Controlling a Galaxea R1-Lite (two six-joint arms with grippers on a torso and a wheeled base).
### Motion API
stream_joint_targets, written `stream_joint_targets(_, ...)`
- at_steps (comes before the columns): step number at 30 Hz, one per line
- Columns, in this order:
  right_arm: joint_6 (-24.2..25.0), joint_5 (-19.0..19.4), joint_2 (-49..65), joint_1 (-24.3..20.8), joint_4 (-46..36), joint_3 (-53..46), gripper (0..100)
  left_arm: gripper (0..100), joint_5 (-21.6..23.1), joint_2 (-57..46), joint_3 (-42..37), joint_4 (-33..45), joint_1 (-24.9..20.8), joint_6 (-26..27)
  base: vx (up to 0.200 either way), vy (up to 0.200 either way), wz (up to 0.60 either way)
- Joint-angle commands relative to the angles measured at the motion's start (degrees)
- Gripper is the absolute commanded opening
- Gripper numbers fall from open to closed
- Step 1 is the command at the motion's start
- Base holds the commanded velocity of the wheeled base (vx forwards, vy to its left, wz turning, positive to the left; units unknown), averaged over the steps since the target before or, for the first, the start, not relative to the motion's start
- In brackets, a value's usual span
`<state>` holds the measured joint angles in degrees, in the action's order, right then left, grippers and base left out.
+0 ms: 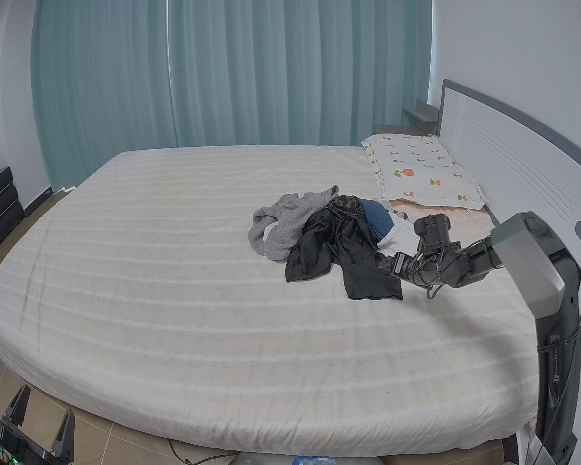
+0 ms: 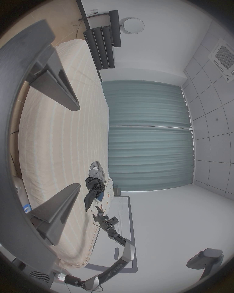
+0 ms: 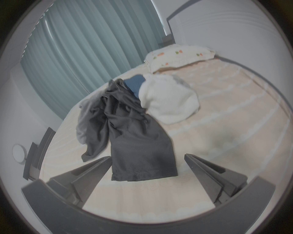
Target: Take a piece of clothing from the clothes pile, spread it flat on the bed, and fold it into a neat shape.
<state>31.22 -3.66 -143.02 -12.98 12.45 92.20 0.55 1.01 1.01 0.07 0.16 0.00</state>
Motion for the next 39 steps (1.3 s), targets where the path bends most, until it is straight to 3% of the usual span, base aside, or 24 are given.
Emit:
stream_joint_targets(1, 1.7, -0.2, -6.6, -1.1, -1.1, 4.0, 100, 100, 0.0, -1.0, -0.9, 0.0, 0.0, 0.0, 0.0, 0.0, 0.0)
stream_joint_targets(18, 1.5, -0.7, -6.7, -1.2, -1.3, 7.3, 100, 100, 0.0, -1.0, -0.9, 0.0, 0.0, 0.0, 0.0, 0.0, 0.0)
stream_joint_targets(28, 1.0, -4.7, -10.3, -2.7, -1.5, 11.2, 100, 100, 0.0, -1.0, -0.9, 0.0, 0.0, 0.0, 0.0, 0.0, 0.0)
stream_joint_targets(29, 0.9, -4.7, -10.6, -2.8, -1.8, 11.6, 0, 100, 0.0, -1.0, -0.9, 0.0, 0.0, 0.0, 0.0, 0.0, 0.0)
stream_joint_targets(39, 0.7, -4.7, -12.7, -4.1, -5.0, 15.6, 0, 100, 0.1, -1.0, -0.9, 0.0, 0.0, 0.0, 0.0, 0.0, 0.0)
